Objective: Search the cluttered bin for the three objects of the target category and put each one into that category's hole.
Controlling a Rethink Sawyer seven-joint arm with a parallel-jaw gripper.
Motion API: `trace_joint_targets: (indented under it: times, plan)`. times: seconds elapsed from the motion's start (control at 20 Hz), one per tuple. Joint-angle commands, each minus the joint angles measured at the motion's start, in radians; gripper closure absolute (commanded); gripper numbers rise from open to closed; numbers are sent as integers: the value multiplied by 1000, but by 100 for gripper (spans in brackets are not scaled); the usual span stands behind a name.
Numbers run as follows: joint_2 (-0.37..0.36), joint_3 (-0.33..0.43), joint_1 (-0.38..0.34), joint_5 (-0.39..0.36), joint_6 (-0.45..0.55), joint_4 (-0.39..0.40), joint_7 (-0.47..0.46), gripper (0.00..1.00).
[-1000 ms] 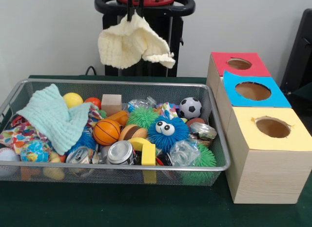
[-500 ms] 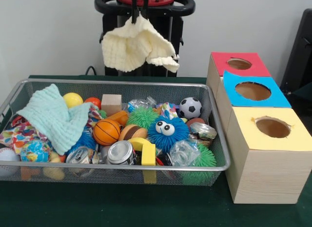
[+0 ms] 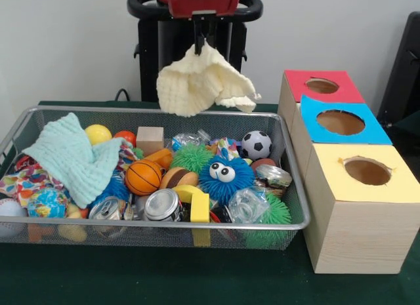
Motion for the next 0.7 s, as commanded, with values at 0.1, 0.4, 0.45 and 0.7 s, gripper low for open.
trace_joint_targets:
  times: [0.1, 0.4, 0.45, 0.7]
  plan:
    - [27, 42, 48, 0, -66, -18, 64, 100]
    - [24, 28, 52, 9, -113, 16, 71, 100]
    - [18, 24, 59, 10, -123, 25, 81, 100]
    - [7, 5, 75, 14, -167, 60, 106, 0]
